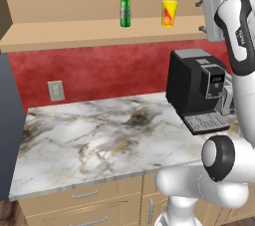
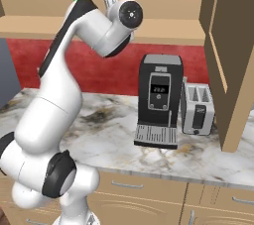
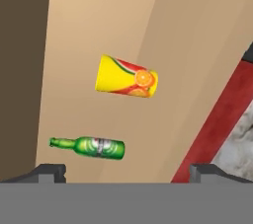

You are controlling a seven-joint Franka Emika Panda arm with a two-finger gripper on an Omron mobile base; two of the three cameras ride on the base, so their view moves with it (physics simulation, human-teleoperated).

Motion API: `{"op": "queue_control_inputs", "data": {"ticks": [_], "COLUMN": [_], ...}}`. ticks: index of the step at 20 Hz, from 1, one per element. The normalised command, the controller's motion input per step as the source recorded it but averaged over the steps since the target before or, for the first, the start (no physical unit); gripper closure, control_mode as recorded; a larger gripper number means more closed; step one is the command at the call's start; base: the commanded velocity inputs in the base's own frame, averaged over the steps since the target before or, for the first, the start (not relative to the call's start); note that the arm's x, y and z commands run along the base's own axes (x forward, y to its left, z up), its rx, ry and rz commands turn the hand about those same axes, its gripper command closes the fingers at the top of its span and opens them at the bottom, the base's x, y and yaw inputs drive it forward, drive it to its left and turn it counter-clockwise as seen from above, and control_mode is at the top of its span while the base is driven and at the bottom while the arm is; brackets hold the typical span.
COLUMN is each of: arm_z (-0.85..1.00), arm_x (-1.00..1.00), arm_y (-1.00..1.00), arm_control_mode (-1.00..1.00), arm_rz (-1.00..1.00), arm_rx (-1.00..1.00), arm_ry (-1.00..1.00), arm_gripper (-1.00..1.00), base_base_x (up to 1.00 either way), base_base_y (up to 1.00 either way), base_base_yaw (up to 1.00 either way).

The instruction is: Open the cabinet directly in front. Then move the beer and the cup to the dining counter with the jar on it.

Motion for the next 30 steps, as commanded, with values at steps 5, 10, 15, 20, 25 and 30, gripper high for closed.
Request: {"op": "queue_control_inputs", "data": {"ticks": [5, 10, 15, 20, 25, 30], "arm_z": [0.0, 0.0, 0.0, 0.02, 0.01, 0.05], "arm_x": [0.24, 0.18, 0.18, 0.17, 0.19, 0.22], "arm_y": [0.0, 0.0, 0.0, 0.0, 0.0, 0.01], "arm_control_mode": [-1.0, -1.0, -1.0, -1.0, -1.0, -1.0], "arm_rz": [0.01, 0.0, 0.0, 0.0, 0.0, 0.0], "arm_rx": [0.0, 0.0, 0.0, 0.0, 0.0, 0.0], "arm_ry": [0.0, 0.0, 0.0, 0.0, 0.0, 0.0], "arm_gripper": [-1.0, -1.0, -1.0, -1.0, -1.0, -1.0], "base_base_x": [0.0, 0.0, 0.0, 0.0, 0.0, 0.0], "base_base_y": [0.0, 0.0, 0.0, 0.0, 0.0, 0.0], "base_base_yaw": [0.0, 0.0, 0.0, 0.0, 0.0, 0.0]}}
